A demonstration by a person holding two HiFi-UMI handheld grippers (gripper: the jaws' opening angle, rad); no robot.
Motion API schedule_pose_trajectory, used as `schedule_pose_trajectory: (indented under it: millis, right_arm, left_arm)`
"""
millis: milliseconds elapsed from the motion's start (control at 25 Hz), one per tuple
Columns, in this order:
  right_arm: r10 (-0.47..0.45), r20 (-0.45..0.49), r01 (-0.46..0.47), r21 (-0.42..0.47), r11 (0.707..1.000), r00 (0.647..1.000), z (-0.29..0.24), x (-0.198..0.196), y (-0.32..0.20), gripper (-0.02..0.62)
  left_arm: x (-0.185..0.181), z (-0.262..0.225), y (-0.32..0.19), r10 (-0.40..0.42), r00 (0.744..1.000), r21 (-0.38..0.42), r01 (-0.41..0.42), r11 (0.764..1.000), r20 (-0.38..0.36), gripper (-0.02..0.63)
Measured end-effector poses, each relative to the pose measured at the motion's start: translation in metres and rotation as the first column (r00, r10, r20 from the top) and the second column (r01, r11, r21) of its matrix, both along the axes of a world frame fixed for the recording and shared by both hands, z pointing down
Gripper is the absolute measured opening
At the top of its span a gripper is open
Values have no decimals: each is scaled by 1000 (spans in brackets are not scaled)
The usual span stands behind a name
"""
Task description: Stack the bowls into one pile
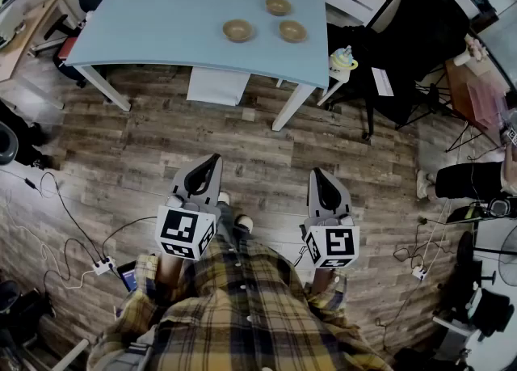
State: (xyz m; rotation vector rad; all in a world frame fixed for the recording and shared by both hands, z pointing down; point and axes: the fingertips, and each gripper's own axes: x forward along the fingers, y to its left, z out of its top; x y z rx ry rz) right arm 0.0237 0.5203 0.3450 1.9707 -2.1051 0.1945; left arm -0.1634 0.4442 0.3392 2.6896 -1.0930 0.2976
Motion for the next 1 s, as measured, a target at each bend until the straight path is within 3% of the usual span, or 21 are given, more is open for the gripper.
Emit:
schedule_pose_trajectory:
  millis: [400, 520, 600, 680, 1000]
  right_arm:
    - [23, 54, -27, 79, 997, 998, -6, 6, 38, 15]
    - [13, 87, -20, 87, 996, 996, -10, 10, 46, 84]
    - [9, 105, -17, 82, 997, 994, -9, 12, 46, 108]
    - [3, 120, -12, 73, 997, 993, -5, 13, 41, 160]
    - [-14, 127, 5, 66, 998, 992, 0, 22, -22, 203]
  left_arm:
    - [-15, 6, 25, -58, 998, 30, 58, 998, -7, -8]
    - [-10, 7, 28, -53, 999, 33, 52, 998, 1, 83]
    - [-8, 8, 27, -51, 999, 29, 51, 998, -1, 92]
    - [-9, 12, 22, -54, 999, 21, 54, 998, -2, 117]
    - [7, 19, -45, -48, 999, 12, 49, 999, -12, 143]
